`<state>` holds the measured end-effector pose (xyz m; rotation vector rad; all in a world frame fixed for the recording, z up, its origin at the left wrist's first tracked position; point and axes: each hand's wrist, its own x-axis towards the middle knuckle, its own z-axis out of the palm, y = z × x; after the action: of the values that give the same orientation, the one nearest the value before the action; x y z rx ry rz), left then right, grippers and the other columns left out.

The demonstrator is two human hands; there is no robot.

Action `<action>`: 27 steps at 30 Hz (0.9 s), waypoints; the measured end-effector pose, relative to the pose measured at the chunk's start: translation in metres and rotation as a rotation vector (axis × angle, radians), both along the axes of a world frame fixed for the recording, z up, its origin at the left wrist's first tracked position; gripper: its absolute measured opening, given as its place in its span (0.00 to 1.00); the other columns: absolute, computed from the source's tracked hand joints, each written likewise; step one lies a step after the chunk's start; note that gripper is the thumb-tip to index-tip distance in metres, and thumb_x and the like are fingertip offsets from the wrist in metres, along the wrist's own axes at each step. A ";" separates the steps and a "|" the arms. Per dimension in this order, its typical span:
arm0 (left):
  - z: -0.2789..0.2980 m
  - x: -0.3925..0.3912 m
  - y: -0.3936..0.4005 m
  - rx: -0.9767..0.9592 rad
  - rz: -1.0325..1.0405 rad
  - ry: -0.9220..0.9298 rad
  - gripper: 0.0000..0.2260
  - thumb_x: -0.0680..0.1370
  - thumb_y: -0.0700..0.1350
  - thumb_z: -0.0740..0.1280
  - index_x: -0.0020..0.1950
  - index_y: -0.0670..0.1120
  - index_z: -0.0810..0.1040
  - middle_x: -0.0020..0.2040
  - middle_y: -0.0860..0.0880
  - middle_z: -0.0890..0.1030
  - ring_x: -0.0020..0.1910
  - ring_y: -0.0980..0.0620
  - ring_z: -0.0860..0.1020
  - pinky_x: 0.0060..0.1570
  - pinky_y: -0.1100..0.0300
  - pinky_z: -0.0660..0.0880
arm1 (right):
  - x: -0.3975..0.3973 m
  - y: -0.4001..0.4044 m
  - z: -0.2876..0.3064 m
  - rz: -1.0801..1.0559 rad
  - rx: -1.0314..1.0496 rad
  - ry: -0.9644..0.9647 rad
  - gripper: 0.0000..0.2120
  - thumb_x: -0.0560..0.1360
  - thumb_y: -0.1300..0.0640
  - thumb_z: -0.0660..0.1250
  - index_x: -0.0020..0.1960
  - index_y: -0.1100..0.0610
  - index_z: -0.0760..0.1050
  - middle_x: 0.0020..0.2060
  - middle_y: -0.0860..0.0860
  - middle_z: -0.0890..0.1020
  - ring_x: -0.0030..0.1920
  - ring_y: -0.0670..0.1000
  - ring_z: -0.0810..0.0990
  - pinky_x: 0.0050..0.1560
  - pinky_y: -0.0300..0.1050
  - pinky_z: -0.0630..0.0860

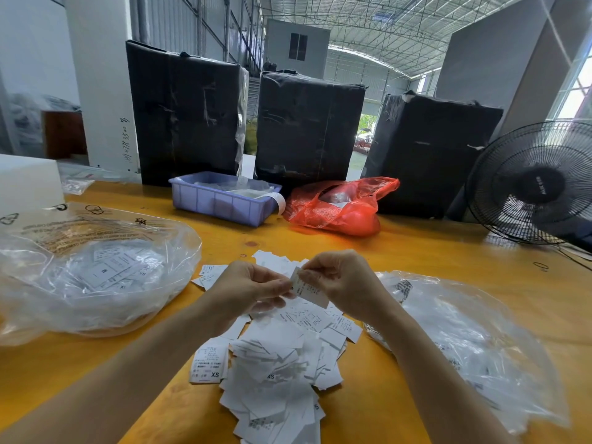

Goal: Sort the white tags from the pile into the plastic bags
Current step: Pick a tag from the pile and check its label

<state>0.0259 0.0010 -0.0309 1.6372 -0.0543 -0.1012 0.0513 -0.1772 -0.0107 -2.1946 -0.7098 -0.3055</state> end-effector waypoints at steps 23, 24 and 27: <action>0.001 -0.003 0.000 -0.005 -0.009 0.023 0.11 0.68 0.46 0.72 0.46 0.42 0.83 0.44 0.44 0.85 0.40 0.52 0.82 0.48 0.59 0.79 | -0.002 -0.004 0.007 -0.061 0.000 -0.140 0.05 0.73 0.60 0.70 0.46 0.60 0.83 0.36 0.47 0.81 0.37 0.46 0.79 0.37 0.39 0.74; 0.002 -0.003 -0.001 -0.006 -0.008 0.024 0.13 0.66 0.47 0.72 0.46 0.41 0.84 0.44 0.44 0.85 0.41 0.51 0.82 0.50 0.57 0.78 | -0.003 -0.005 0.007 -0.060 0.002 -0.139 0.05 0.73 0.60 0.70 0.46 0.60 0.83 0.35 0.47 0.80 0.37 0.46 0.78 0.37 0.39 0.74; 0.002 -0.003 -0.001 -0.013 0.003 0.027 0.13 0.66 0.47 0.72 0.46 0.41 0.83 0.45 0.43 0.85 0.41 0.51 0.82 0.53 0.54 0.77 | -0.002 -0.005 0.007 -0.054 0.001 -0.125 0.05 0.73 0.60 0.71 0.46 0.60 0.83 0.35 0.46 0.80 0.36 0.44 0.78 0.36 0.36 0.74</action>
<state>0.0229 -0.0001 -0.0292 1.6231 -0.0321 -0.1201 0.0490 -0.1820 -0.0035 -2.2112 -0.7183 -0.4746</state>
